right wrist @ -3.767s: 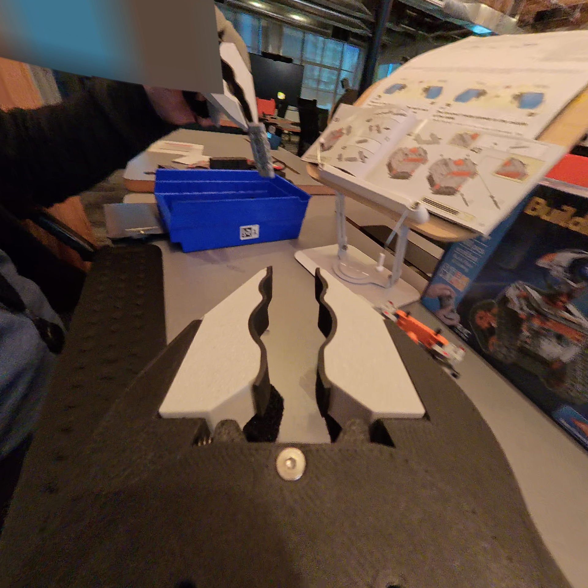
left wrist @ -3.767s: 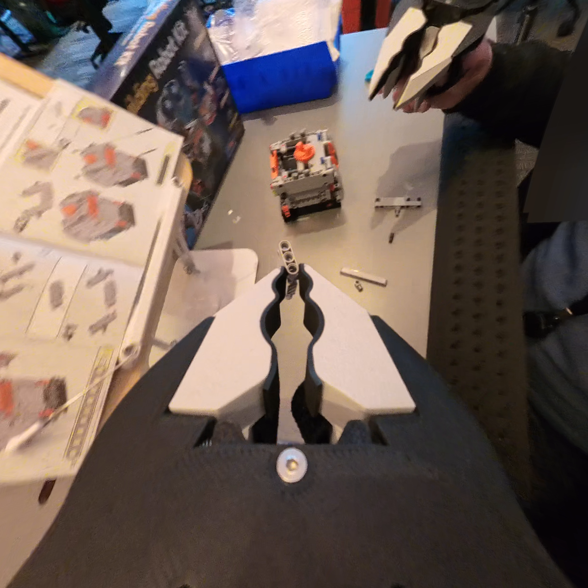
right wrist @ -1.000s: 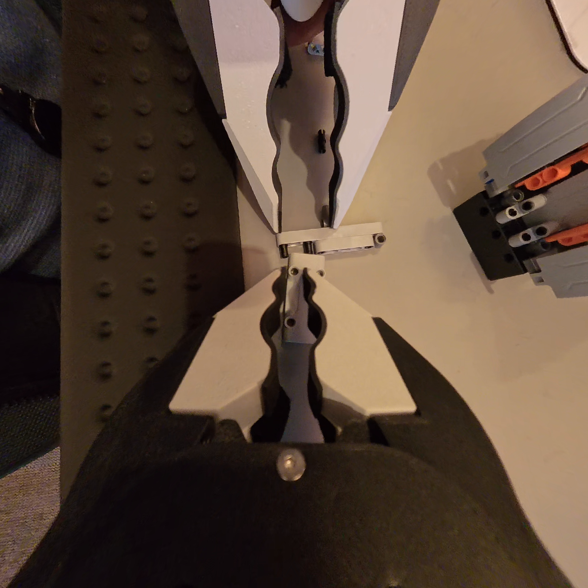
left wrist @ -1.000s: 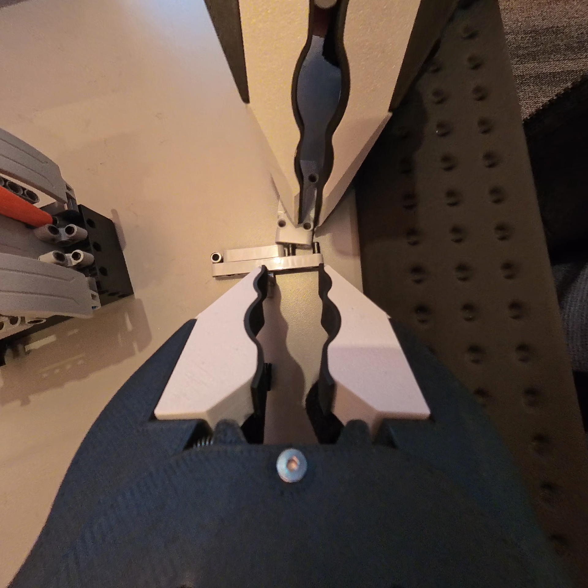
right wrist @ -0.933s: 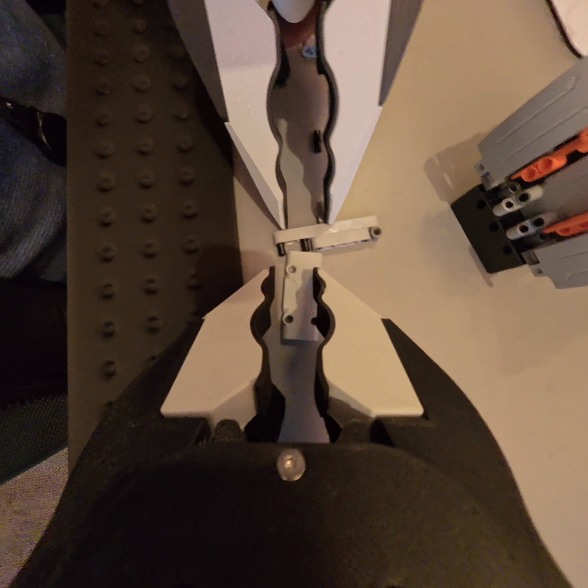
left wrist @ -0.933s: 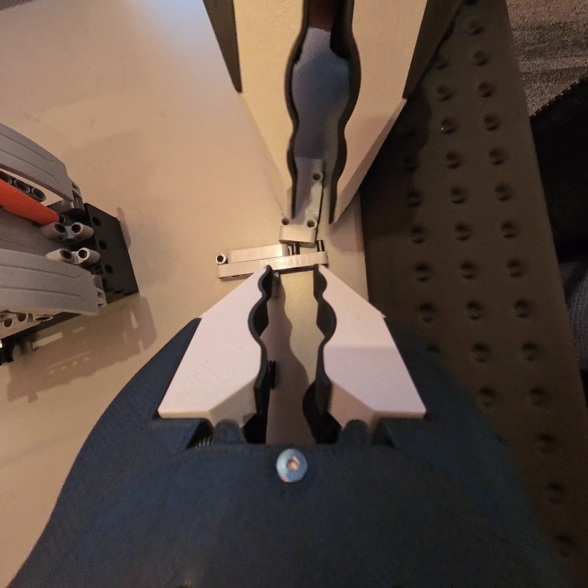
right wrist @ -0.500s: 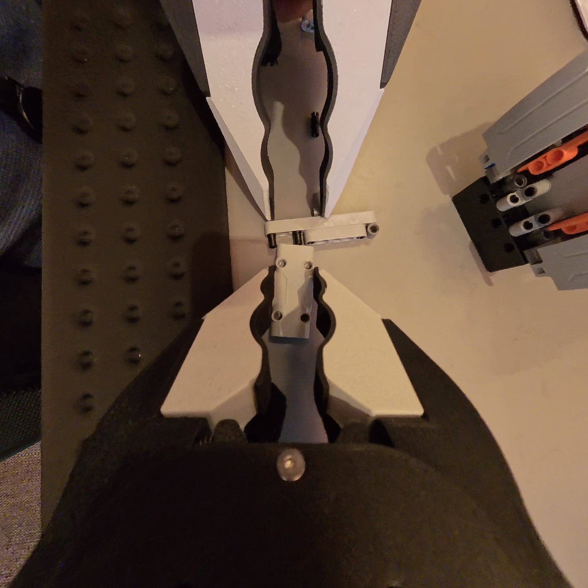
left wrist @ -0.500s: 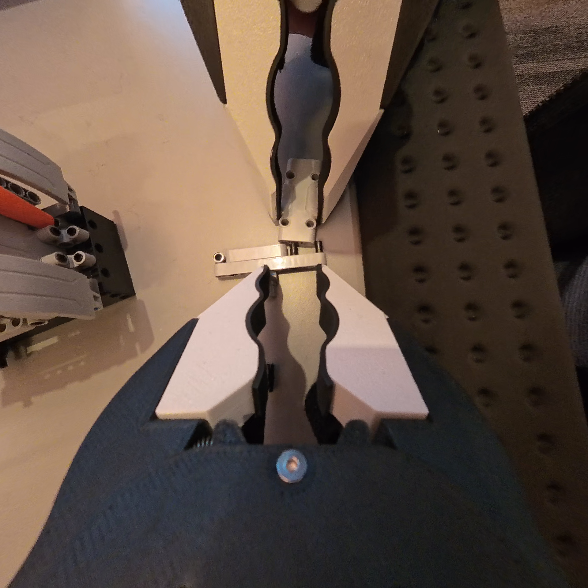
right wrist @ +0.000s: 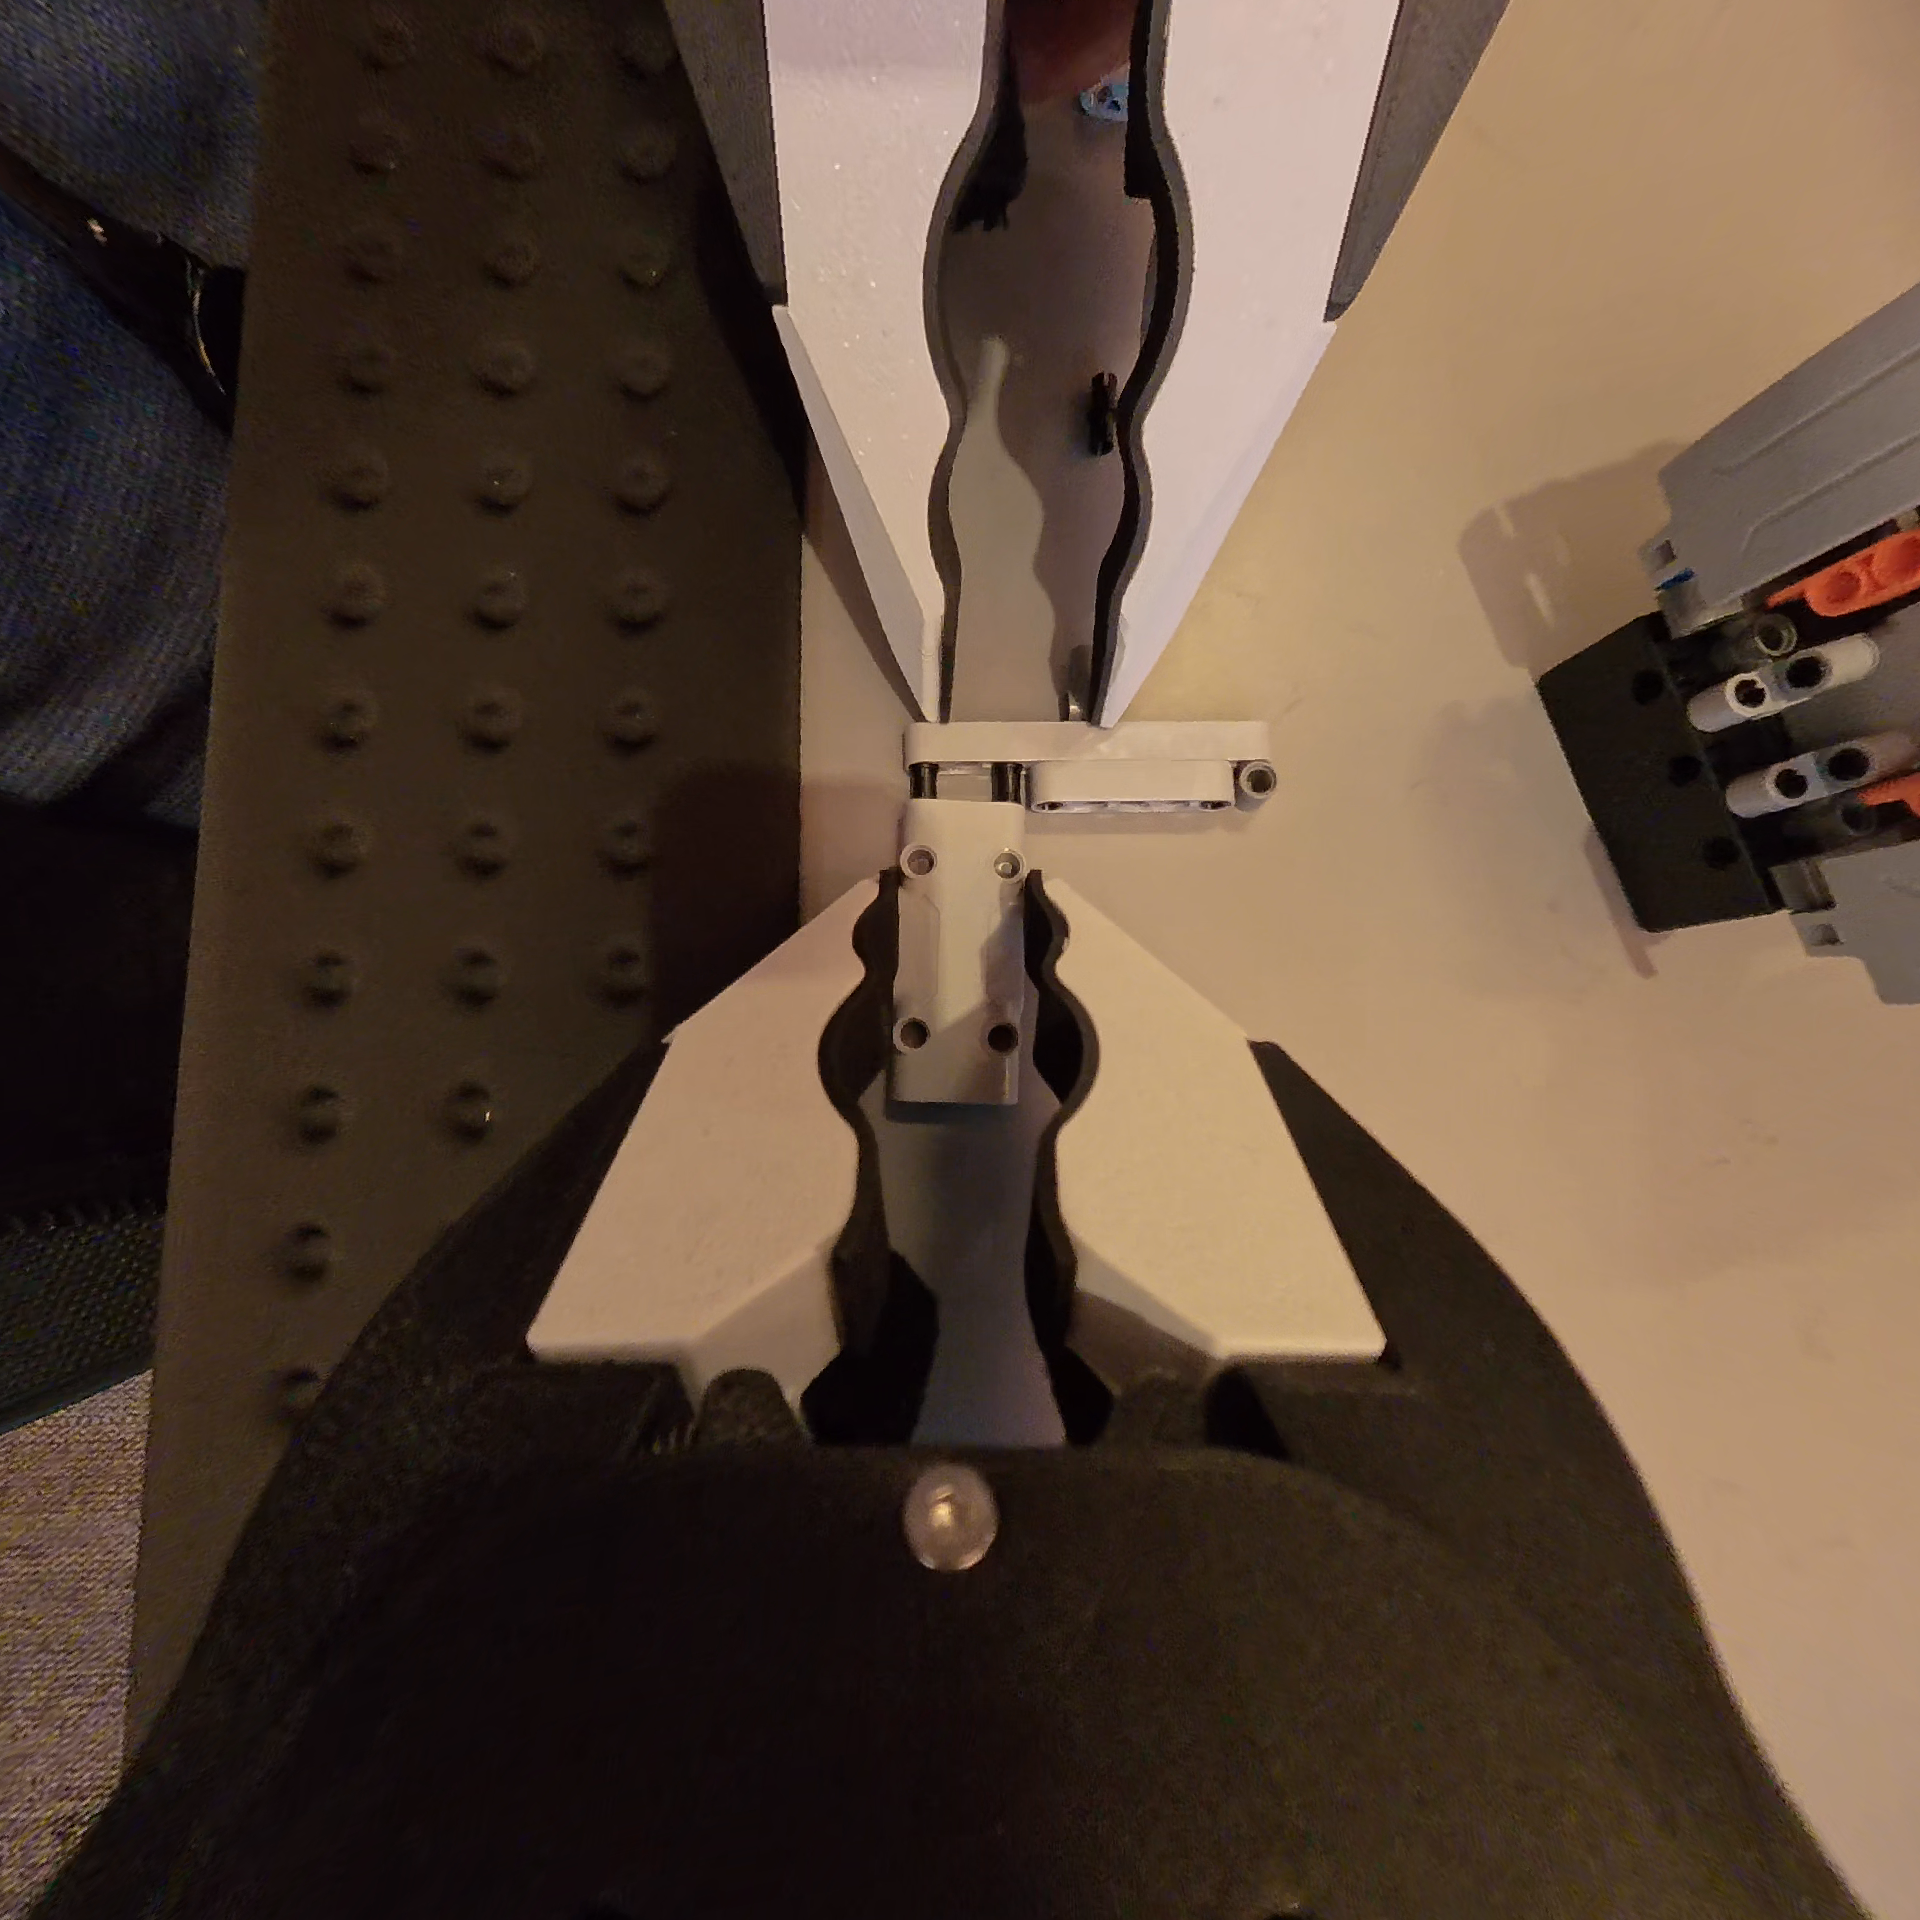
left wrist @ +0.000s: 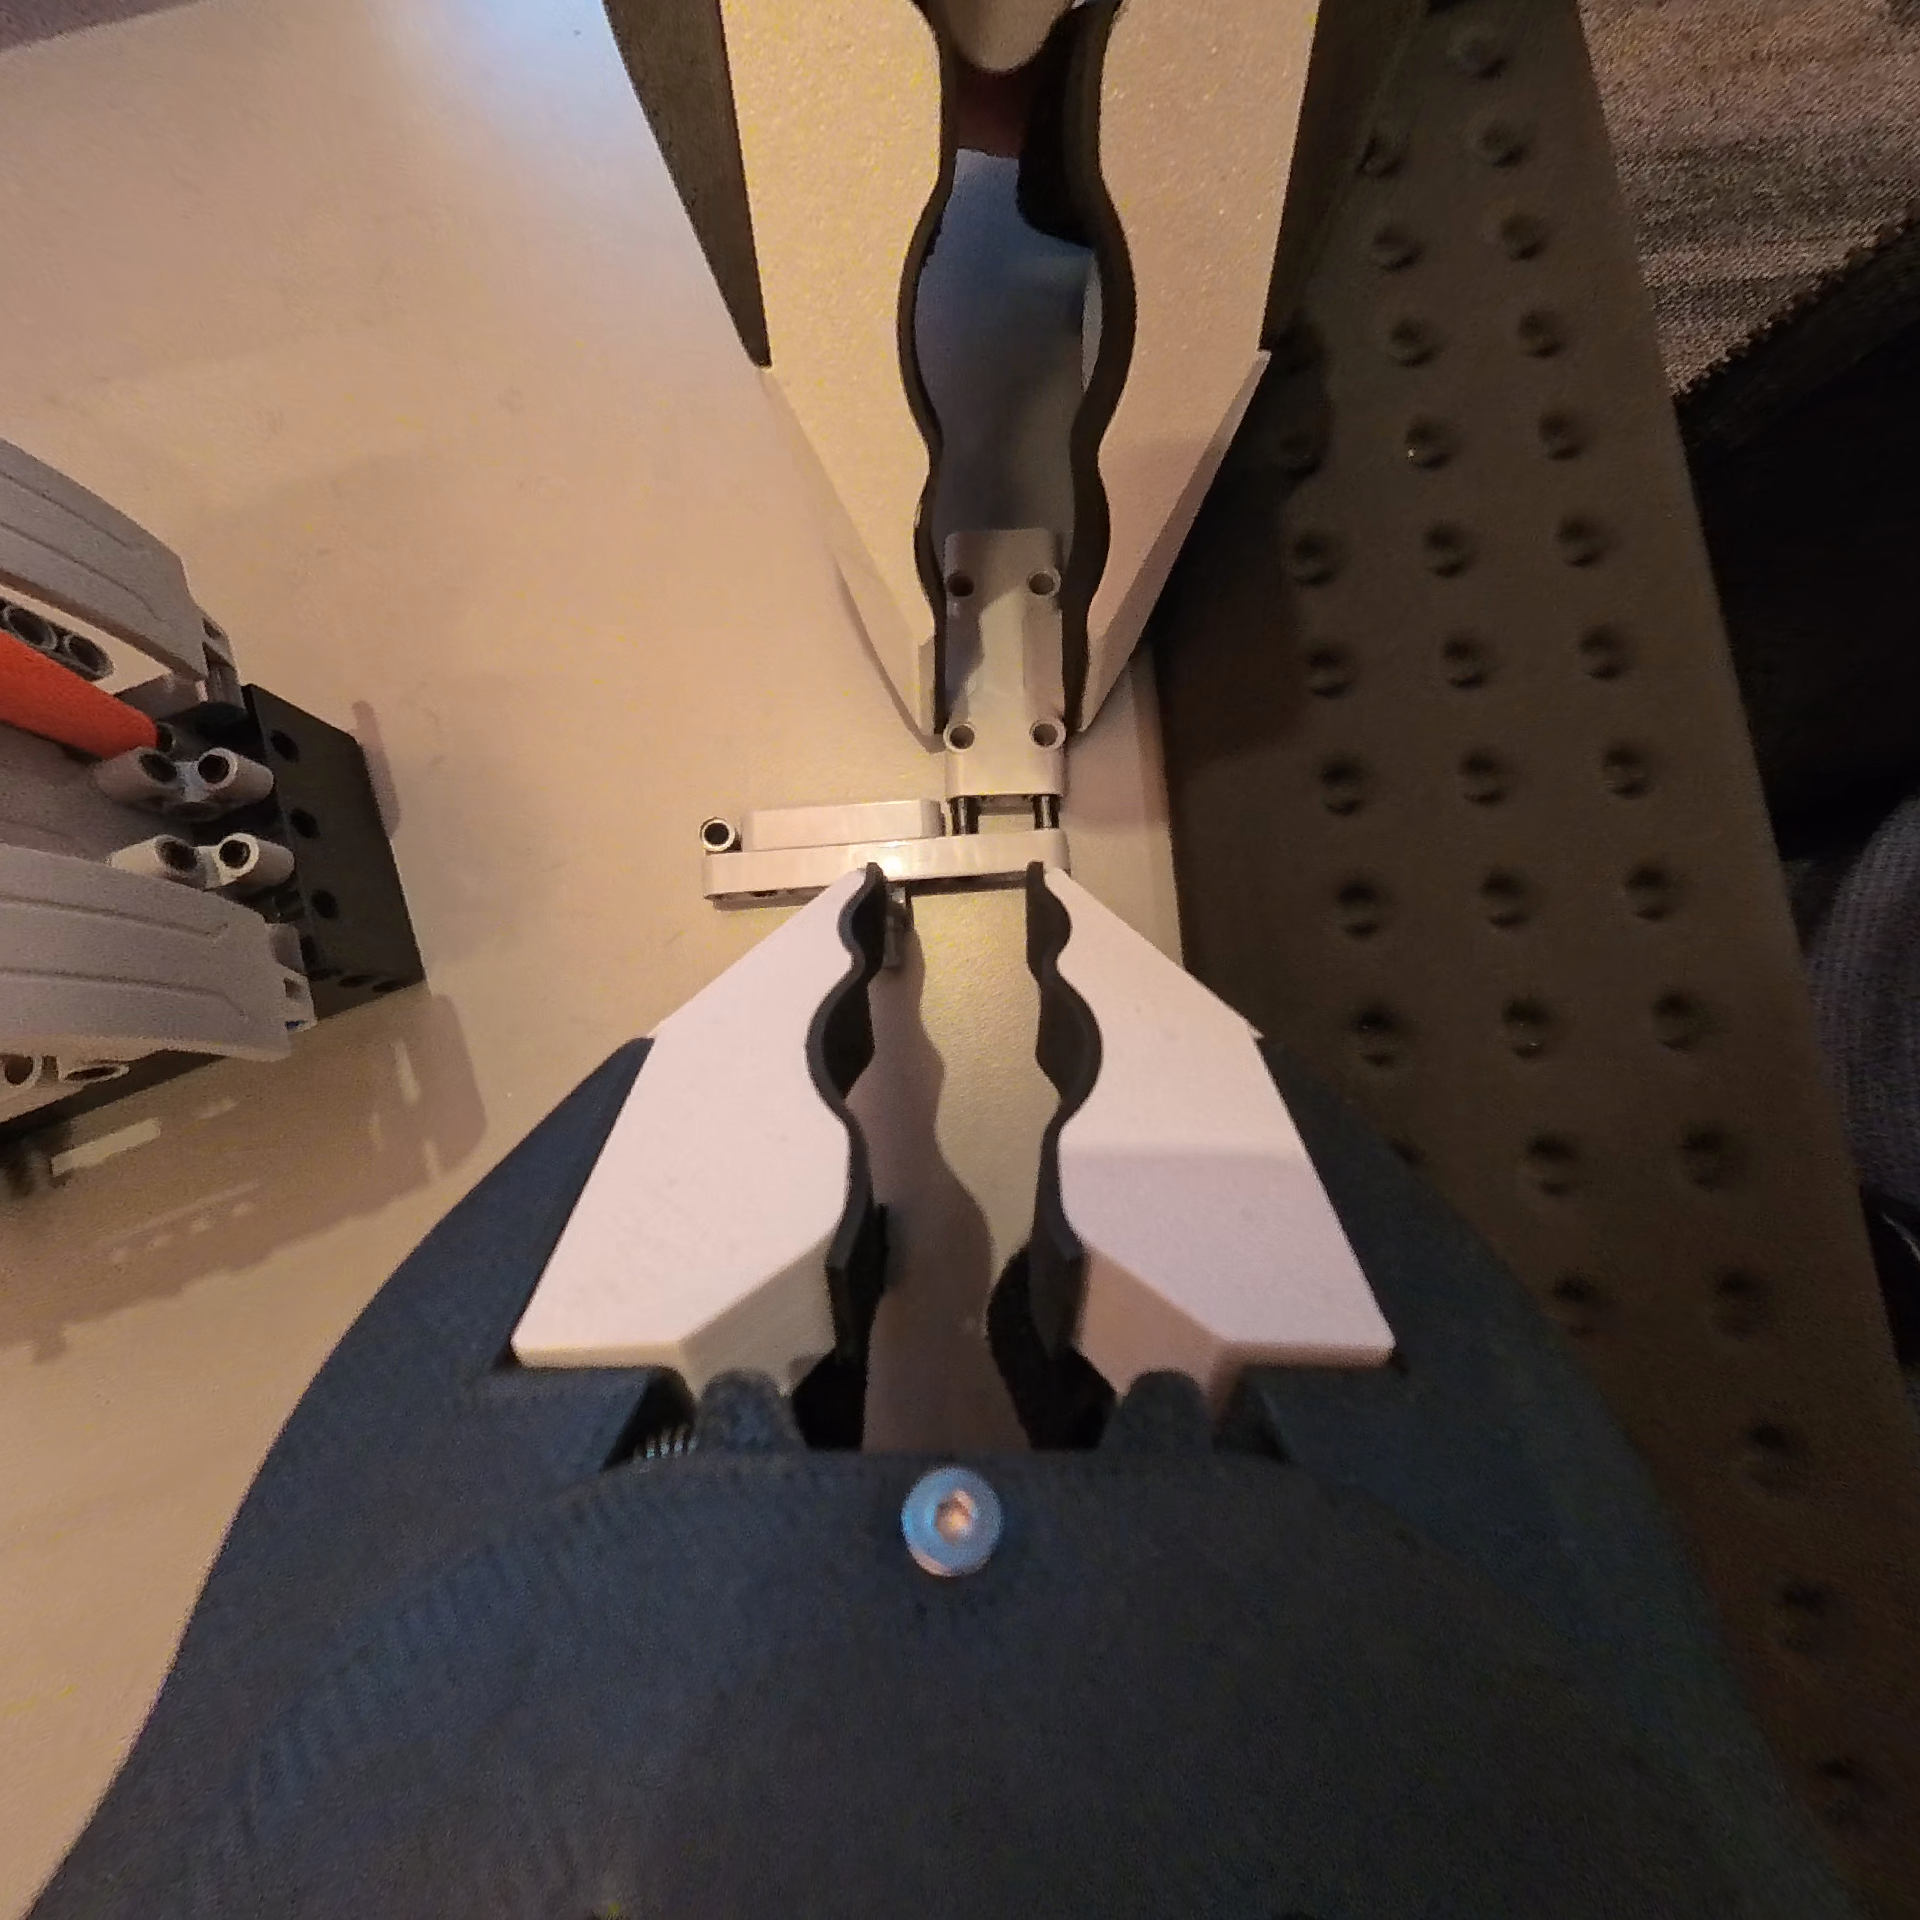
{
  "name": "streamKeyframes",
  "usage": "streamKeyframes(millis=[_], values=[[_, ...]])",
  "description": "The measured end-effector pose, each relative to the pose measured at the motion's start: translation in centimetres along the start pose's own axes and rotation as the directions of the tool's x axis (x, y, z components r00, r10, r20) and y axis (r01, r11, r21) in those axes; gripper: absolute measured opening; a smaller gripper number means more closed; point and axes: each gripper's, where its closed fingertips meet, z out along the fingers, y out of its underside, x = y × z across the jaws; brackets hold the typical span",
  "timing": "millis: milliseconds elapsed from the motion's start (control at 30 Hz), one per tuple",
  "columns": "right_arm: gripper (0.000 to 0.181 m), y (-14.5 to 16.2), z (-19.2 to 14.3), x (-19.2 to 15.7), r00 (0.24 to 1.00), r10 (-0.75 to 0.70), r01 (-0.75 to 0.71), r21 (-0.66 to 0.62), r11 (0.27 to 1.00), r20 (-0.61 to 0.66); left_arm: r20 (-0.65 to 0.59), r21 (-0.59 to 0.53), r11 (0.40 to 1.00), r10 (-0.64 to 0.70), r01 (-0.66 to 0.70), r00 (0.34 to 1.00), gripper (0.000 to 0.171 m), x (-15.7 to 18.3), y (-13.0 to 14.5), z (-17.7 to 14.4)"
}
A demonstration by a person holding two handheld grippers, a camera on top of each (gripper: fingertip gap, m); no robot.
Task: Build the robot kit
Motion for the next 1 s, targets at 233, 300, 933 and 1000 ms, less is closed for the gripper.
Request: streamKeyframes(millis=[233, 300, 933, 1000], values=[[0.021, -0.12, 0.11, -0.18, 0.999, 0.025, -0.024, 0.009, 1.0, -0.026, 0.006, 0.006, 0.999, 0.037, -0.037, 0.999, 0.0, 0.34, 0.05, 0.04], [0.021, -0.13, 0.12, -0.17, 0.999, 0.025, -0.024, 0.012, 1.0, -0.035, 0.005, 0.003, 1.0, 0.031, -0.031, 1.0, 0.0, 0.12, 0.05, 0.05], [0.021, -0.2, 0.21, -0.26, 0.994, 0.098, -0.097, 0.029, 0.995, -0.04, 0.003, 0.014, 1.0, 0.012, -0.012, 1.0, 0.0, 0.3, 0.04, 0.03], [0.021, -0.21, 0.23, -0.23, 0.994, 0.101, -0.099, 0.031, 0.995, -0.046, 0.001, 0.014, 1.0, 0.004, -0.004, 1.0, 0.0, 0.29, 0.03, 0.03]])
